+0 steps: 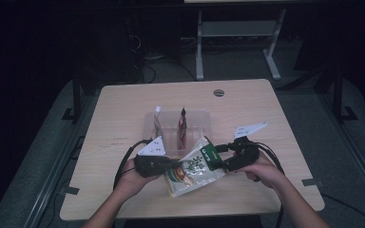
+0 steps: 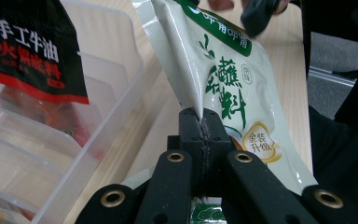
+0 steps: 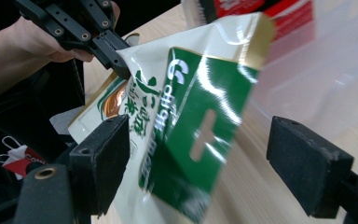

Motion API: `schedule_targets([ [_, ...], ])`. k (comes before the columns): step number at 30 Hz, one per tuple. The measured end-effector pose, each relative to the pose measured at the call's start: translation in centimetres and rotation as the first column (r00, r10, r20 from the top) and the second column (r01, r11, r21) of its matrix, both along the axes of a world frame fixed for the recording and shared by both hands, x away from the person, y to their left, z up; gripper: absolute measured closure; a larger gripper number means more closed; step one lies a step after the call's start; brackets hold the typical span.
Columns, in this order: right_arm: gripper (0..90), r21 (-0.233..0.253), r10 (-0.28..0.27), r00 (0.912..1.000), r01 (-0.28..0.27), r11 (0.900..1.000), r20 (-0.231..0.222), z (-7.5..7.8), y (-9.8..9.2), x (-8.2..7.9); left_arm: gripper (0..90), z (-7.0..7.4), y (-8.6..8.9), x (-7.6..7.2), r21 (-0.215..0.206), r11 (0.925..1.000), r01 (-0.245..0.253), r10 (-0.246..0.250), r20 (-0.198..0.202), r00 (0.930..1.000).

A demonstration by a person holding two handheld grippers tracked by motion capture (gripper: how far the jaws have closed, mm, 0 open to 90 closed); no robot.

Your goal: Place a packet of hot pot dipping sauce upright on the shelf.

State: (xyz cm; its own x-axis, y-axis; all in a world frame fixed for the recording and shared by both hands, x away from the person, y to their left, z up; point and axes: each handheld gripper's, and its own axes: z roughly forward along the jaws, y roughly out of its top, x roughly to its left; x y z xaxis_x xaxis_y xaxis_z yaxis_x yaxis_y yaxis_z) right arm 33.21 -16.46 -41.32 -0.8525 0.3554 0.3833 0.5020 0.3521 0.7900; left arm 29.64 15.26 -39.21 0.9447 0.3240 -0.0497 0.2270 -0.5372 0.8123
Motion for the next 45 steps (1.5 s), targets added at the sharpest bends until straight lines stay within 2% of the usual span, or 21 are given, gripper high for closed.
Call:
schedule_targets([
  [3,21.5,-0.007,0.015,0.9998,-0.015,1.000,-0.011,-0.3,0.7,0.0,89.8,0.1,0.1,0.0,-0.007,1.0000,0.003,-0.003,0.001,1.0000],
  [6,26.1,-0.019,0.040,0.9988,-0.041,0.999,-0.028,-0.7,1.0,-0.3,89.8,0.2,0.0,-0.1,-0.011,0.9999,0.013,-0.013,0.004,0.9999],
  [8,33.3,0.018,0.043,0.9977,-0.042,0.999,-0.053,-1.0,0.9,-0.5,89.8,0.1,-0.2,-0.2,-0.003,0.9998,0.018,-0.018,0.006,0.9998],
  [15,54.6,0.035,0.046,0.9976,-0.044,0.998,-0.052,-0.9,0.6,-0.7,89.8,-0.2,-0.2,0.0,-0.002,0.9999,0.011,-0.011,-0.002,0.9999],
  [16,54.6,0.035,0.046,0.9976,-0.044,0.998,-0.052,-0.9,0.6,-0.7,89.8,-0.2,-0.2,0.0,-0.002,0.9999,0.011,-0.011,-0.002,0.9999],
  [17,59.3,0.040,0.051,0.9976,-0.049,0.998,-0.047,-0.9,0.5,-0.8,89.8,-0.2,-0.2,0.0,0.002,0.9999,0.013,-0.013,0.001,0.9999],
  [21,66.4,0.059,0.069,0.9960,-0.066,0.996,-0.057,-0.8,0.5,-0.9,89.7,-0.3,-0.1,0.2,-0.001,1.0000,0.008,-0.008,-0.004,1.0000],
  [23,67.9,0.060,0.074,0.9956,-0.071,0.996,-0.057,-0.8,0.5,-0.9,89.7,-0.4,-0.1,0.2,-0.004,1.0000,0.005,-0.005,-0.009,1.0000],
  [25,74.2,0.051,0.100,0.9927,-0.097,0.994,-0.067,-0.8,0.7,-1.1,89.7,-0.6,-0.1,0.4,0.008,0.9999,0.007,-0.007,-0.006,1.0000],
  [33,84.3,0.056,0.130,0.9898,-0.127,0.990,-0.058,-0.9,0.9,-1.2,89.5,-1.0,0.1,0.8,0.007,1.0000,0.003,-0.003,-0.015,0.9999],
  [36,83.5,0.068,0.138,0.9887,-0.134,0.989,-0.058,-0.8,1.0,-1.4,89.5,-1.1,0.2,0.9,0.001,1.0000,0.001,-0.001,-0.023,0.9997],
  [39,83.0,0.093,0.147,0.9869,-0.140,0.986,-0.067,-0.7,0.9,-1.4,89.5,-1.1,0.2,0.8,-0.008,1.0000,-0.001,0.001,-0.020,0.9998],
  [42,85.2,0.106,0.148,0.9874,-0.142,0.984,-0.055,-0.7,0.9,-1.5,89.4,-1.2,0.2,0.8,-0.014,0.9999,-0.005,0.005,-0.023,0.9997],
  [43,87.2,0.130,0.151,0.9867,-0.142,0.981,-0.060,-0.5,1.0,-1.7,89.4,-1.3,0.2,0.8,-0.017,0.9998,-0.010,0.010,-0.032,0.9994],
  [45,87.8,0.140,0.158,0.9864,-0.150,0.979,-0.046,-0.4,1.2,-1.9,89.3,-1.4,0.1,0.9,-0.017,0.9998,-0.010,0.009,-0.042,0.9991],
])
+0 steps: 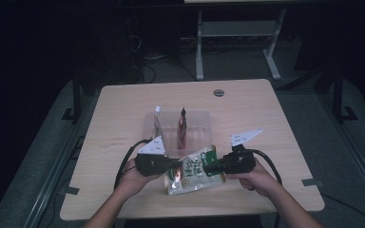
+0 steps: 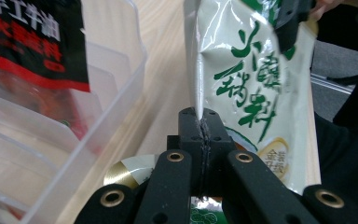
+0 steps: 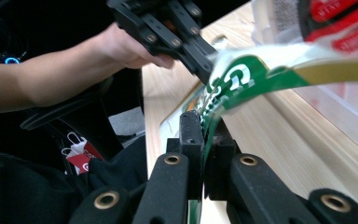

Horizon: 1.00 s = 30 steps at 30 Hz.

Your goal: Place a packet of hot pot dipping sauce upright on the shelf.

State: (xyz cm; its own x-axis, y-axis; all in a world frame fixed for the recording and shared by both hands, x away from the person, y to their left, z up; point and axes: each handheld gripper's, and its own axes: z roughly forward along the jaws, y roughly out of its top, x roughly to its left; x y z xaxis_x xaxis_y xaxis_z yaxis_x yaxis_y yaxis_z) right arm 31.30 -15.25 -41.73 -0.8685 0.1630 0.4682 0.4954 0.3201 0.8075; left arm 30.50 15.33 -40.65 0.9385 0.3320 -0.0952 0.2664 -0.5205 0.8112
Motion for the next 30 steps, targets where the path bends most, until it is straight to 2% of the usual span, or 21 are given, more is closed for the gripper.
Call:
schedule_targets([
  [2,88.1,0.008,0.006,1.0000,-0.006,1.000,0.003,0.1,0.2,-0.2,89.1,-0.3,-0.2,0.0,0.009,0.9999,0.004,-0.004,-0.015,0.9999],
  [9,88.9,0.051,0.014,0.9997,-0.015,0.999,0.020,0.4,0.2,-0.5,85.2,-0.6,-0.8,-0.2,0.016,0.9999,0.000,0.000,-0.023,0.9997],
  [14,89.9,0.069,0.001,0.9998,-0.003,0.998,0.022,0.5,0.0,-0.4,65.4,-0.6,-0.7,-0.1,0.010,0.9998,-0.019,0.019,-0.024,0.9995],
  [17,90.0,0.089,0.008,0.9998,-0.009,0.996,0.018,0.7,-0.1,-0.5,57.8,-0.5,-0.7,-0.2,0.006,0.9995,-0.032,0.032,-0.022,0.9992],
  [21,90.0,0.091,0.004,0.9997,-0.006,0.996,0.023,0.7,-0.3,-0.5,53.5,-0.2,-0.2,-0.2,0.024,0.9980,-0.058,0.058,-0.007,0.9983],
  [24,90.0,0.095,-0.007,0.9997,0.005,0.996,0.023,0.8,-0.6,-0.5,55.3,0.6,0.2,-0.6,0.013,0.9974,-0.071,0.070,0.024,0.9972],
  [25,90.0,0.099,-0.010,0.9996,0.007,0.995,0.026,0.8,-0.8,-0.5,58.0,1.0,0.4,-0.7,0.006,0.9971,-0.076,0.075,0.037,0.9965],
  [27,90.0,0.101,-0.013,0.9996,0.010,0.995,0.024,0.9,-0.9,-0.5,69.7,1.4,0.5,-0.9,-0.010,0.9970,-0.077,0.077,0.045,0.9960],
  [28,89.9,0.105,-0.016,0.9995,0.013,0.994,0.027,0.9,-1.0,-0.5,69.7,1.7,0.5,-1.0,-0.016,0.9975,-0.069,0.070,0.049,0.9964],
  [30,90.0,0.120,-0.017,0.9995,0.014,0.993,0.028,1.1,-1.0,-0.5,89.4,2.1,0.1,-1.4,-0.025,0.9993,-0.030,0.031,0.057,0.9979],
])
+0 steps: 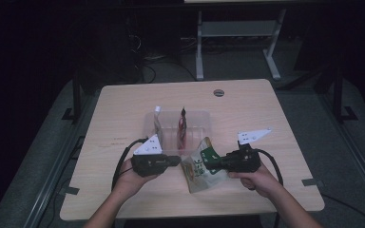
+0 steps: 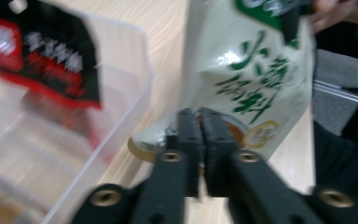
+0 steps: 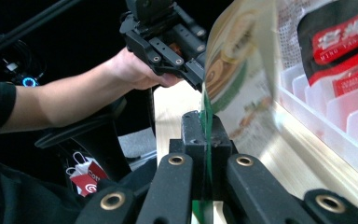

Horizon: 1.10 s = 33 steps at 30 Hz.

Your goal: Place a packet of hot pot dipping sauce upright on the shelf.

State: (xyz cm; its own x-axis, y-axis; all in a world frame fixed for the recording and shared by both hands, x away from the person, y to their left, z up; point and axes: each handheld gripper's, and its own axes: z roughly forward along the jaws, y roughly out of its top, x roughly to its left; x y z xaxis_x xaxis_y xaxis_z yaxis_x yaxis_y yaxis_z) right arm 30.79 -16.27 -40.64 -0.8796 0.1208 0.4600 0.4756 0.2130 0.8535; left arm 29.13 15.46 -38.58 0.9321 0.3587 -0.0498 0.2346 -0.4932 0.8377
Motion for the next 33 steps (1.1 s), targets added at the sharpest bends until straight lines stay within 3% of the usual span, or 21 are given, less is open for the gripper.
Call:
schedule_targets([
  [6,90.0,0.011,0.028,0.9995,-0.028,1.000,0.012,0.5,0.9,-0.5,89.5,-0.1,-1.9,-0.6,-0.001,0.9993,0.037,-0.037,0.015,0.9992],
  [12,90.0,0.018,0.046,0.9982,-0.046,0.999,0.039,1.0,2.0,-1.0,89.5,0.1,-2.8,-0.8,-0.049,0.9967,0.064,-0.063,0.011,0.9979],
  [15,90.0,0.024,0.047,0.9982,-0.048,0.999,0.038,1.1,2.2,-1.1,89.5,0.2,-3.1,-0.9,-0.048,0.9961,0.074,-0.074,0.011,0.9972],
  [27,89.9,0.048,-0.006,0.9990,0.004,0.999,0.044,1.5,1.5,-0.9,89.6,0.6,-2.7,-1.1,-0.061,0.9941,0.090,-0.089,0.015,0.9959],
  [33,89.9,0.043,-0.030,0.9971,0.027,0.999,0.070,2.3,1.1,-0.7,89.6,0.7,-1.3,-1.3,-0.048,0.9961,0.074,-0.074,-0.005,0.9973],
])
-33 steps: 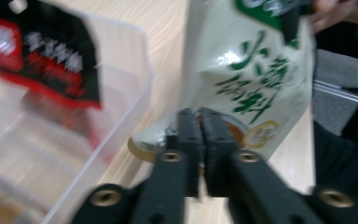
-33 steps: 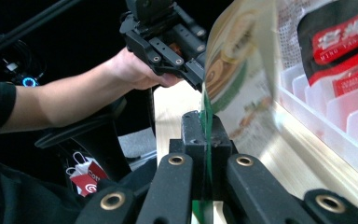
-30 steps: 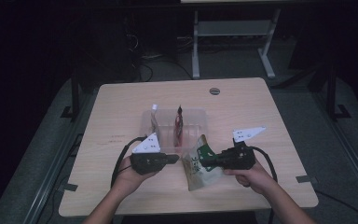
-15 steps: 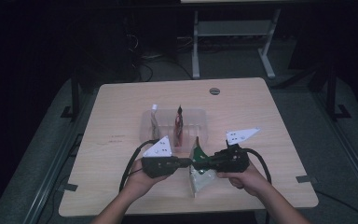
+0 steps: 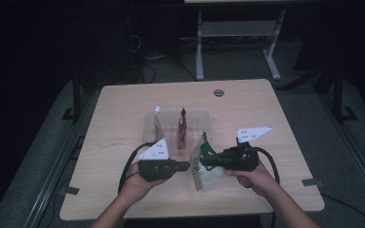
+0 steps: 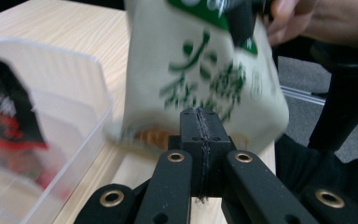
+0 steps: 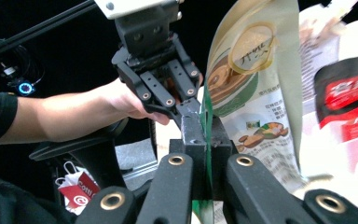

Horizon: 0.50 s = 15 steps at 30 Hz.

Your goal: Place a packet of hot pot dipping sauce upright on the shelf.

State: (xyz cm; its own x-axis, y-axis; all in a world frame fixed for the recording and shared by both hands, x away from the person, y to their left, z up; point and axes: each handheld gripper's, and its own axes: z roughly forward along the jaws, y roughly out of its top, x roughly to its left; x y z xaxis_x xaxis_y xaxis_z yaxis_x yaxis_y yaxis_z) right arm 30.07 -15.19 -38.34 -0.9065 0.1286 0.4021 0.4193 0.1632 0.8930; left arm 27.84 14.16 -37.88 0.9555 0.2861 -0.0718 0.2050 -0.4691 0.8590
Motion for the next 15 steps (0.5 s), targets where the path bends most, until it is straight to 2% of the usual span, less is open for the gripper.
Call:
schedule_targets([
  [5,89.9,0.014,-0.019,0.9998,0.018,1.000,0.011,0.5,-0.4,0.3,89.5,-0.1,1.2,0.0,0.000,0.9998,-0.020,0.020,-0.018,0.9996],
  [9,89.9,0.029,-0.036,0.9989,0.035,0.999,0.032,1.4,-0.8,0.6,88.5,-0.9,2.8,-0.5,0.021,0.9994,-0.030,0.031,-0.055,0.9980],
  [13,89.9,0.043,-0.051,0.9976,0.049,0.998,0.048,2.1,-0.9,1.0,79.8,-1.5,4.2,-0.8,0.050,0.9977,-0.045,0.049,-0.085,0.9952],
  [14,89.9,0.046,-0.054,0.9974,0.052,0.998,0.048,2.3,-0.9,1.2,76.0,-1.5,4.2,-0.8,0.050,0.9977,-0.045,0.049,-0.085,0.9952],
  [15,89.9,0.050,-0.055,0.9972,0.052,0.997,0.051,2.4,-0.9,1.3,70.6,-1.8,4.7,-1.0,0.071,0.9957,-0.059,0.066,-0.093,0.9935],
])
